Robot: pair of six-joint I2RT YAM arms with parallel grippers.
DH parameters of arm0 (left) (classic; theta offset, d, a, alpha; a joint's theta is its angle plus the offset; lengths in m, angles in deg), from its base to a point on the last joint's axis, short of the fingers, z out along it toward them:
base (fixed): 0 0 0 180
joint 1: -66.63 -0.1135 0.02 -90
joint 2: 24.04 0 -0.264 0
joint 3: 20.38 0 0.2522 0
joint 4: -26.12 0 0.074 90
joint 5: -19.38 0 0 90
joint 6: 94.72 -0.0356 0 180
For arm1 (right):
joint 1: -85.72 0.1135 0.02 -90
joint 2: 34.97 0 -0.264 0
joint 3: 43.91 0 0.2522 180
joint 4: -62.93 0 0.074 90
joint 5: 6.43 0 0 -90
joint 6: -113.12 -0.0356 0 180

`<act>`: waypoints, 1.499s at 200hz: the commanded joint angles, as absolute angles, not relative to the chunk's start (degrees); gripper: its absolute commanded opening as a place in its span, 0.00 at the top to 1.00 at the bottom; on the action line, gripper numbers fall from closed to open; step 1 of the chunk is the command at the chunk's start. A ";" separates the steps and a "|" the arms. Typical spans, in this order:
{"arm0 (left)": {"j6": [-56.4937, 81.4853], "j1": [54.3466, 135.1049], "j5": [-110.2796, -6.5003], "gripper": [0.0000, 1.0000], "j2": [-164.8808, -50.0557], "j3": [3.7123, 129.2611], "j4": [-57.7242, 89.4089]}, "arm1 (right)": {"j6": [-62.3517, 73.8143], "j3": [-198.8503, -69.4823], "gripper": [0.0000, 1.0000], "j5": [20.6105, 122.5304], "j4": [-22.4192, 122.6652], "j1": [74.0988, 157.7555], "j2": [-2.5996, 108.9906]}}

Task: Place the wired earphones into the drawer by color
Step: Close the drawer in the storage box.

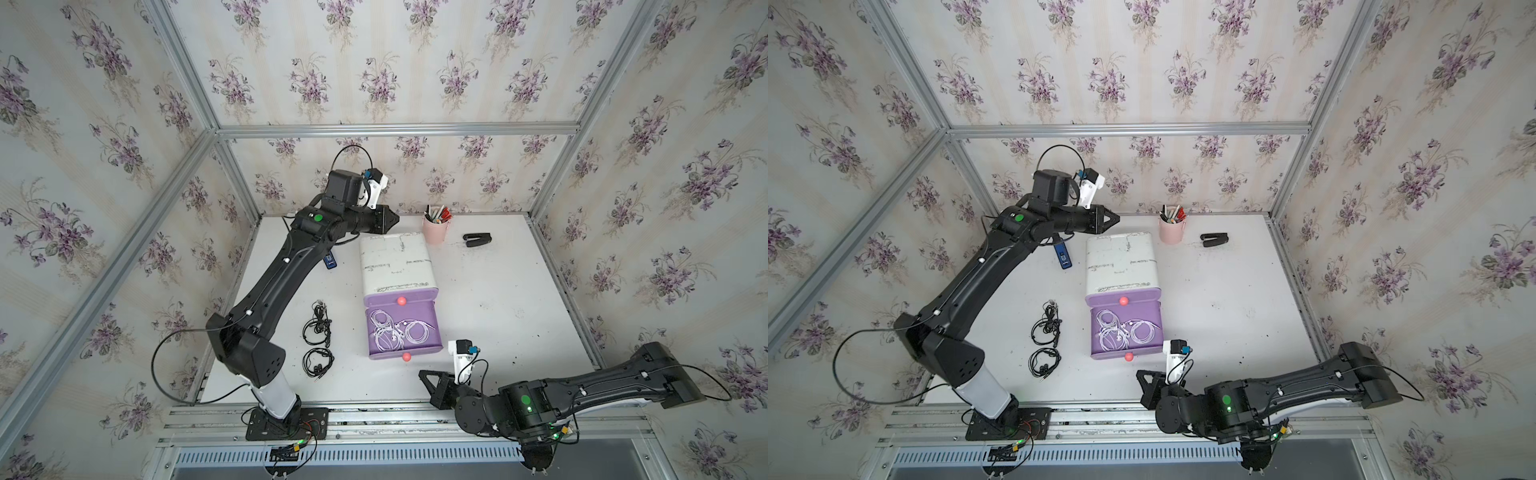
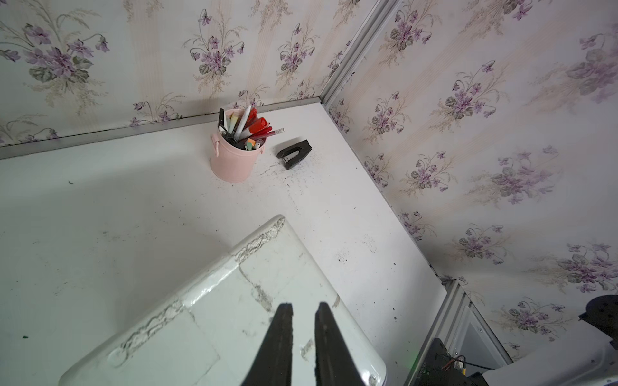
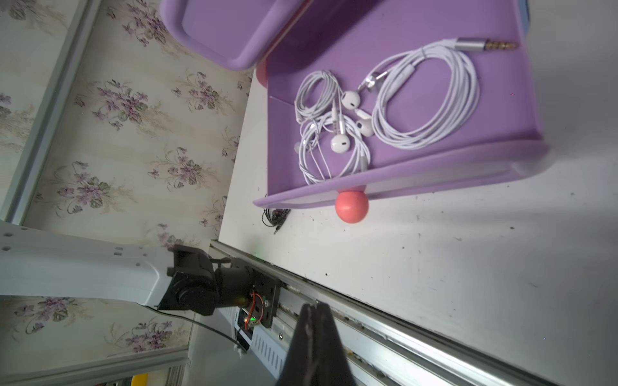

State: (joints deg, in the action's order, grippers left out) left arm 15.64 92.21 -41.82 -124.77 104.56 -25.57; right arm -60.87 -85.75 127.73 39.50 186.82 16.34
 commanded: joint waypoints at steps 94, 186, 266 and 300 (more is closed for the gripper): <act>14.52 93.13 -34.23 0.86 -139.54 114.63 -28.99 | -62.45 -83.71 1.00 131.33 39.53 183.98 21.32; 10.33 92.72 -37.40 0.87 -140.30 110.66 -30.34 | -53.82 -79.65 1.00 122.34 52.84 174.08 24.56; 8.97 91.81 -41.25 0.87 -140.93 105.07 -29.42 | -50.41 -80.61 1.00 119.00 56.42 170.32 27.61; 8.99 91.83 -40.44 0.87 -140.89 103.18 -28.17 | -49.26 -80.77 1.00 118.97 57.58 169.09 28.15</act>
